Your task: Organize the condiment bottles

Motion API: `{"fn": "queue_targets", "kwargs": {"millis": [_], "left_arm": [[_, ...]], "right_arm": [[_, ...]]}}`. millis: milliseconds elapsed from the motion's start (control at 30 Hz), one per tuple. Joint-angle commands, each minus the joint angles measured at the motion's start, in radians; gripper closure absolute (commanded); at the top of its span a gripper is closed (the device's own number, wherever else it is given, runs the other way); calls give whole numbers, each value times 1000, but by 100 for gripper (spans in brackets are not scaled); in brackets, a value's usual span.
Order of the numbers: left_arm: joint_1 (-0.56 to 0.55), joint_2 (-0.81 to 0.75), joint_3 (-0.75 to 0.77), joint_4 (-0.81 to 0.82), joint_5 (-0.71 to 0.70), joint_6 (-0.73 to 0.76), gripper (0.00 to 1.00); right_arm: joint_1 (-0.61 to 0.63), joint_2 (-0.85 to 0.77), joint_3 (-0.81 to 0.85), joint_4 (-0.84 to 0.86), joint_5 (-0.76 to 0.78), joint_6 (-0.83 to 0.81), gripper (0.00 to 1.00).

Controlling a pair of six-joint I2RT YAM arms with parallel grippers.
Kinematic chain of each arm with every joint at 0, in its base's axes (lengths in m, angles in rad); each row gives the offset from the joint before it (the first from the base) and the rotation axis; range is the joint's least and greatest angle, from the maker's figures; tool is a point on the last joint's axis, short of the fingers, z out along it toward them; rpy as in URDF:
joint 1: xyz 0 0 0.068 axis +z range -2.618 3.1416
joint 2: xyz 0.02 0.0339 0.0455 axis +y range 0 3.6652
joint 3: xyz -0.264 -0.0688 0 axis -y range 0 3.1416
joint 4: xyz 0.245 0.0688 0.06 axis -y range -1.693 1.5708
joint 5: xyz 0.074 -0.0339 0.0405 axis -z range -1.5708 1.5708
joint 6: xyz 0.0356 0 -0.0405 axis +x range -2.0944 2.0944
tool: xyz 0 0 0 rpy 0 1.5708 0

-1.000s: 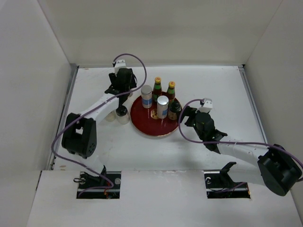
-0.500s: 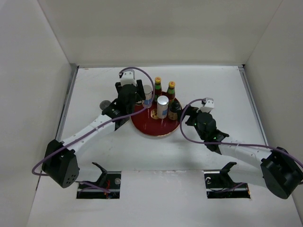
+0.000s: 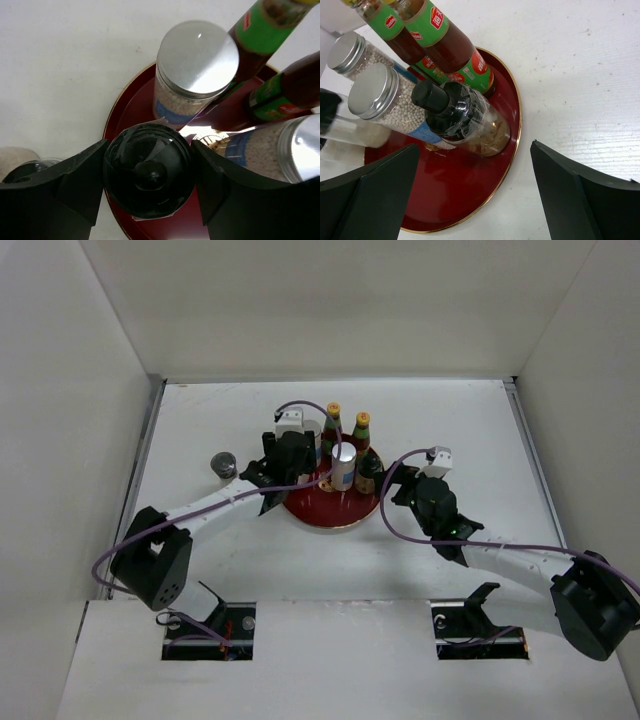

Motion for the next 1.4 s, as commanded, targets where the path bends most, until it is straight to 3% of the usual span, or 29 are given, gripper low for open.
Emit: {"fn": "queue_targets", "kwargs": {"millis": [0,133,300,500,733,933,1100,1367], "left_arm": [[6,14,-2,120,12,-22,63],[6,42,0,123,3,-23,59],[1,45,-16,117,-14,-31,36],[-10,-16,-40,106,-14,-34,23],[-30,-267,-124,45,-84,-49,26],[15,-453,-224,-131,-160,-149,29],[73,-449,-270,-167,-92,-177,29],[105,-343,-283,-29,-89,-122,28]], "right_arm": [[4,-6,6,69,21,-9,0],[6,-12,6,65,20,-10,0],[4,-9,9,62,16,-9,0],[4,-11,9,60,16,-10,0],[4,-23,6,60,17,-9,0],[4,-6,13,60,10,-9,0],[4,6,18,59,3,-9,0],[4,-3,15,58,7,-15,0]]}}
